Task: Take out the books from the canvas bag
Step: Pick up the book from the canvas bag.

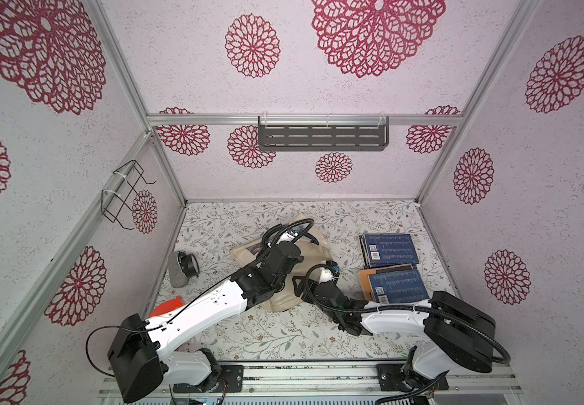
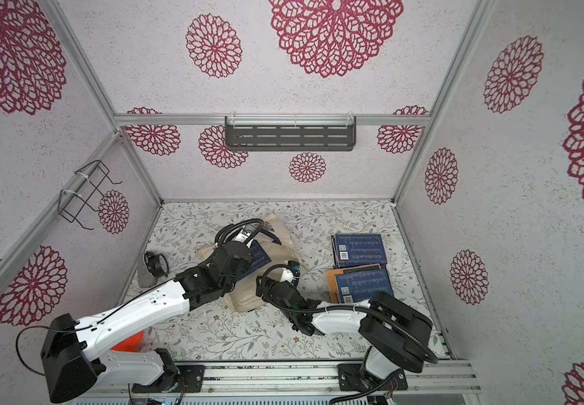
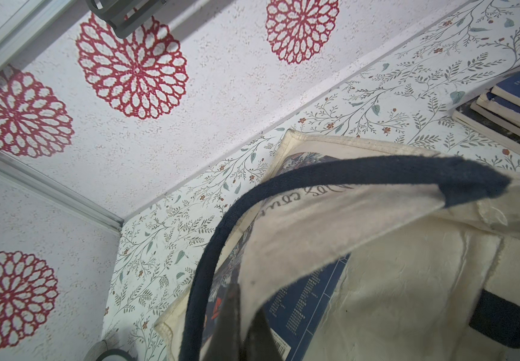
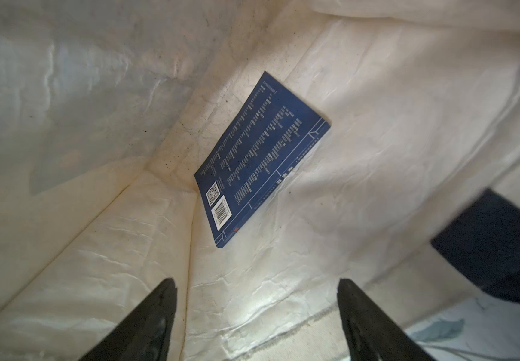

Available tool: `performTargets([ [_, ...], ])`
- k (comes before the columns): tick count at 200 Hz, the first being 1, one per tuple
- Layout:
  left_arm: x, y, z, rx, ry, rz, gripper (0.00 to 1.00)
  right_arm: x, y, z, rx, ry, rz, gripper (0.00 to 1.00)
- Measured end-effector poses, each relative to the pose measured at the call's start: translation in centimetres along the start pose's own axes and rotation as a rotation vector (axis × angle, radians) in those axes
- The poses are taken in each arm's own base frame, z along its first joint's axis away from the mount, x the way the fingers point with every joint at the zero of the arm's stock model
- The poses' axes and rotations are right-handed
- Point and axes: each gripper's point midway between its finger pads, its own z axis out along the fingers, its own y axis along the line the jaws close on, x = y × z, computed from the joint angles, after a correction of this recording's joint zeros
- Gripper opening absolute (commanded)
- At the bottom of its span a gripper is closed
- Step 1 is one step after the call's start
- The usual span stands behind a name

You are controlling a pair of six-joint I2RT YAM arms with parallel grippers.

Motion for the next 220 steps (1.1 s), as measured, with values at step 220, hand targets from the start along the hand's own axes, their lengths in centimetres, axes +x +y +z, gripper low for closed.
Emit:
performTargets([
  [220, -1.2, 0.2, -2.1, 0.042, -0.070, -0.030, 0.00, 3.0, 0.8, 8.3, -0.022, 0.057, 0.126, 0.74],
])
